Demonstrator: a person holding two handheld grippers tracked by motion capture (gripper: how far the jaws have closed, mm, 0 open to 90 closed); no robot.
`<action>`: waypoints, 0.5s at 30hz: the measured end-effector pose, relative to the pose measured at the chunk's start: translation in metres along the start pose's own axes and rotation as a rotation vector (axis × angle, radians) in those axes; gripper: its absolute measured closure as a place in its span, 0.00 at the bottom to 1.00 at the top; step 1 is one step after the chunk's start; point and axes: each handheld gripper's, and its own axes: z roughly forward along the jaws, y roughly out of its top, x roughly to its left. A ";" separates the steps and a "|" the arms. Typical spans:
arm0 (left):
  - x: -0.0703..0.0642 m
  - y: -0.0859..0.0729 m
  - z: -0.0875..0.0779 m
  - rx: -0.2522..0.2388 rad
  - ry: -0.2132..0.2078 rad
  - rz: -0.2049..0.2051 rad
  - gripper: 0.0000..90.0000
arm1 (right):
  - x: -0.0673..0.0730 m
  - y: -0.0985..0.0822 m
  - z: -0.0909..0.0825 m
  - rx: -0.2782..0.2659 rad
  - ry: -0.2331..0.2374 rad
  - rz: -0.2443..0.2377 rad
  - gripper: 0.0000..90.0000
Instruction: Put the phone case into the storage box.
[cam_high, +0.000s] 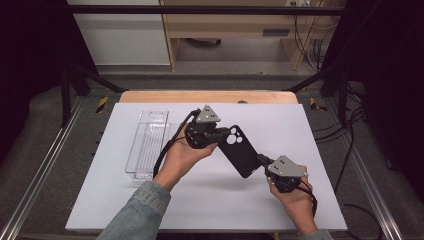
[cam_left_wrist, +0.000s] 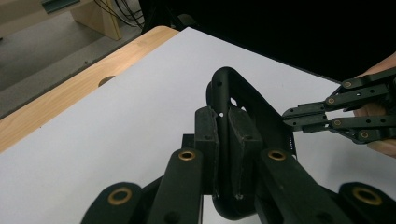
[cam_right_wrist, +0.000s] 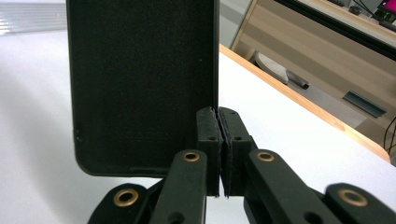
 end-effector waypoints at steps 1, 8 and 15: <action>0.000 0.000 0.000 0.001 0.005 0.004 0.92 | 0.000 0.000 0.000 -0.003 -0.002 0.009 0.97; 0.000 0.001 -0.001 0.025 0.060 0.064 0.92 | -0.003 -0.001 -0.001 -0.039 -0.020 0.059 0.76; 0.005 0.001 -0.007 0.023 0.095 0.091 0.92 | -0.008 -0.004 0.002 -0.050 -0.048 0.108 0.51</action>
